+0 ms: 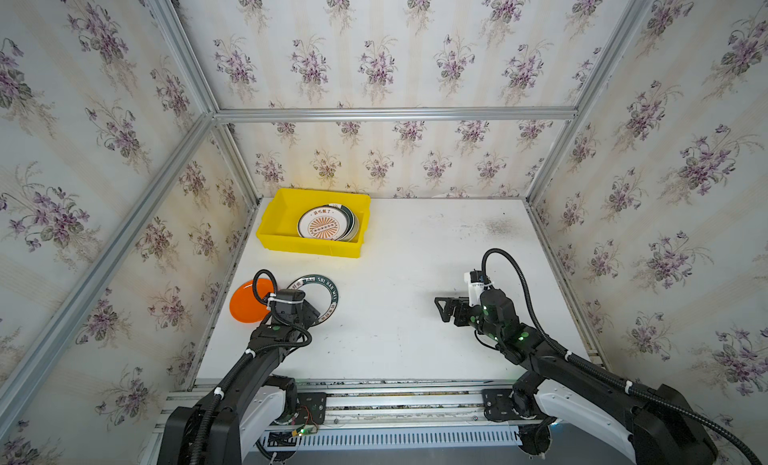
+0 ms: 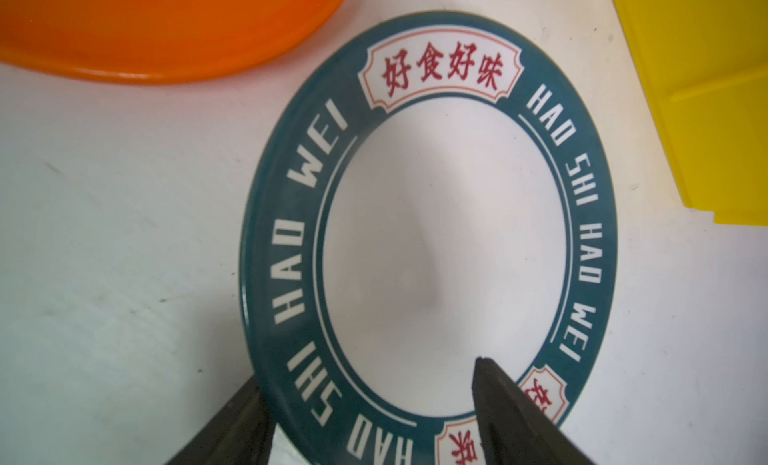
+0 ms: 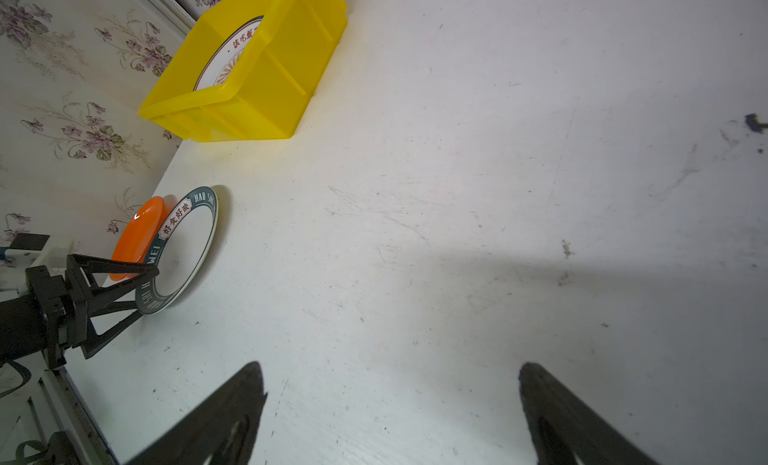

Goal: Place the plates into the plastic bin on the countertop
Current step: 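Move the left gripper over the HAO SHI HAO WEI plate, then grasp the HAO SHI HAO WEI plate's rim with the left gripper and tilt it up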

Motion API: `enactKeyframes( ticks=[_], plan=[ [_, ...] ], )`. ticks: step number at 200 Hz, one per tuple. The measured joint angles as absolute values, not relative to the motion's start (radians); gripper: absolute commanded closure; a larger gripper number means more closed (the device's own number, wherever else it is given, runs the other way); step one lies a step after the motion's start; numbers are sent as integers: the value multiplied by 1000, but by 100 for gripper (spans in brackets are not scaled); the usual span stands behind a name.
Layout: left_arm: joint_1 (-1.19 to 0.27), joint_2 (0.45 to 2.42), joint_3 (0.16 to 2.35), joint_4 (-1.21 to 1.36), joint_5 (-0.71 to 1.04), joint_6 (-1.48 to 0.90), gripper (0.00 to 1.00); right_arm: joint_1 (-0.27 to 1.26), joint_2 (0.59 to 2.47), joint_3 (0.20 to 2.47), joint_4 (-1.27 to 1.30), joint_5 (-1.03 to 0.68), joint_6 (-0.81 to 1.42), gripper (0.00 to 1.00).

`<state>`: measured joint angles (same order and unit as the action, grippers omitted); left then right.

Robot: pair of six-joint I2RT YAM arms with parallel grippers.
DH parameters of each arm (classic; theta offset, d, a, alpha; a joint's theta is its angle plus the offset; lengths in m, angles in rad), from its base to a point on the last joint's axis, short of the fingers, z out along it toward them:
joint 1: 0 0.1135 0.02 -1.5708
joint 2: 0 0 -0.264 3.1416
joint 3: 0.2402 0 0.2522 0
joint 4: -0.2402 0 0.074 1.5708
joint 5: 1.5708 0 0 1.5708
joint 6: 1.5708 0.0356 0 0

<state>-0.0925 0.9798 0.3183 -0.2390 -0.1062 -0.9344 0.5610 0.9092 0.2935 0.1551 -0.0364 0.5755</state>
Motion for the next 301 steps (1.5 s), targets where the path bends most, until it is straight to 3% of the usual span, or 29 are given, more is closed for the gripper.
enactKeyframes(
  ticks=[59, 99, 132, 159, 174, 197, 212, 301],
  plan=[
    [-90, 1055, 304, -83, -59, -1003, 44, 561, 918, 313, 121, -25, 576, 2],
    [-83, 1084, 295, -17, -20, -1040, 44, 561, 918, 313, 113, -25, 587, 3],
    [-78, 1124, 301, 16, 21, -1065, 65, 560, 935, 320, 107, -25, 599, 3],
    [-78, 1140, 303, 23, 36, -1085, 66, 560, 959, 321, 107, -26, 599, 3],
    [-77, 1149, 307, 27, 43, -1095, 76, 560, 969, 324, 107, -30, 605, 3],
    [-77, 1161, 311, 30, 50, -1112, 80, 559, 975, 326, 113, -31, 605, 3],
    [-77, 1164, 313, 27, 54, -1118, 91, 558, 975, 326, 113, -34, 605, 3],
    [-75, 1179, 328, 57, 88, -1127, 95, 547, 876, 298, 80, -25, 594, 2]
  ],
)
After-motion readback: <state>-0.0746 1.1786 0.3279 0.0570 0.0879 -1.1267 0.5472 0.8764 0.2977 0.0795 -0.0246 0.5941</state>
